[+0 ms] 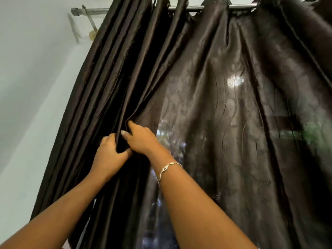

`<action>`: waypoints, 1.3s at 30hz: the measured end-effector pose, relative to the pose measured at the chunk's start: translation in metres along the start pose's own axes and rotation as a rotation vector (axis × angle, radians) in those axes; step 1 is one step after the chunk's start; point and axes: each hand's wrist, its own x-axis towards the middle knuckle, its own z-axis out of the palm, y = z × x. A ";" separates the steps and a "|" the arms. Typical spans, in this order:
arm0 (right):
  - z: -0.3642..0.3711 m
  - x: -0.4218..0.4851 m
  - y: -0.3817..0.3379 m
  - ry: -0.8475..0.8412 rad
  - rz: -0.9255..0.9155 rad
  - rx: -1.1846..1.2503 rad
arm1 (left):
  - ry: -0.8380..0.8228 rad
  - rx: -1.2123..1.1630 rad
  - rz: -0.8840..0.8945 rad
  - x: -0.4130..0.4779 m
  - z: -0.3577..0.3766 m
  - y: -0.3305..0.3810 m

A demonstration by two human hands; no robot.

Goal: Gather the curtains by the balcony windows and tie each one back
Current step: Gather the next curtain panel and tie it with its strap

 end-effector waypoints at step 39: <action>-0.088 -0.041 0.081 0.299 0.305 -0.200 | 0.018 -0.068 0.007 -0.014 0.035 0.036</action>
